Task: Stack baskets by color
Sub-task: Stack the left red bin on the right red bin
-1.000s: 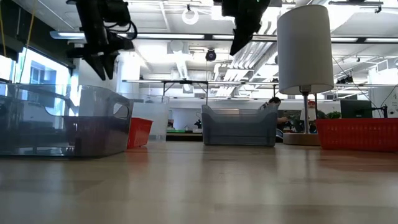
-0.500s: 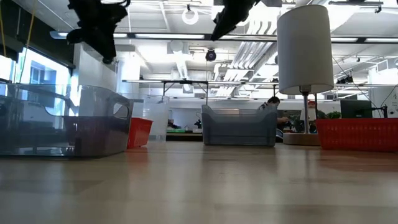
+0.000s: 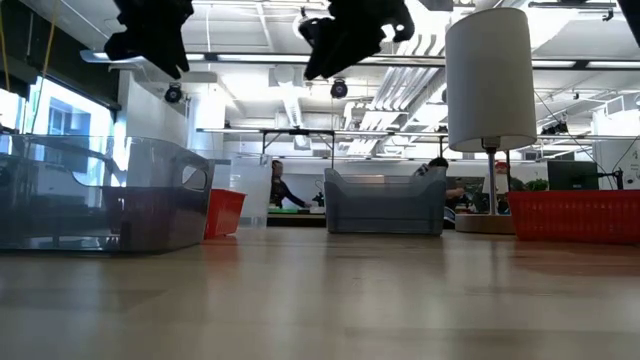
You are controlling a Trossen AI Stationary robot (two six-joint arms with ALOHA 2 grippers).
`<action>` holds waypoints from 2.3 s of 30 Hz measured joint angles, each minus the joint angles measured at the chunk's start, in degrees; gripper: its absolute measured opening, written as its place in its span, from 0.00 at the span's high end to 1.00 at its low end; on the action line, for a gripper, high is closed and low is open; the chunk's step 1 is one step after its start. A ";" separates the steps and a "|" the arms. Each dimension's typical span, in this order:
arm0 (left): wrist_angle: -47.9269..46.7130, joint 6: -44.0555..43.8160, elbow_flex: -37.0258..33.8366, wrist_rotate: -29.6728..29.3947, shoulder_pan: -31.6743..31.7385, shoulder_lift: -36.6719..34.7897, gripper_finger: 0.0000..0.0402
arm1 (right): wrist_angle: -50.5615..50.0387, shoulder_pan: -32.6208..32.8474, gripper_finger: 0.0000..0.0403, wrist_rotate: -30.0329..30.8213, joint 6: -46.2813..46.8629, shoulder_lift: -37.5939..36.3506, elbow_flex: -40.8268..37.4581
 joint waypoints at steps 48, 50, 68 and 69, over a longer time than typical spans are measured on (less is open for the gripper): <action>0.02 3.97 0.02 -3.07 -0.51 0.04 0.77 | 28.48 0.65 0.65 3.07 -24.91 21.98 -0.02; 0.01 3.98 0.02 -3.06 -0.51 0.04 0.77 | 29.34 0.59 0.65 2.75 -24.53 22.19 -0.02; -0.02 3.48 0.02 -2.60 -0.54 0.04 0.76 | 30.17 0.81 0.69 7.20 -23.95 26.24 -0.04; -0.02 3.48 0.02 -2.62 -0.54 0.04 0.77 | 30.10 0.92 0.72 7.29 -23.75 26.24 -0.04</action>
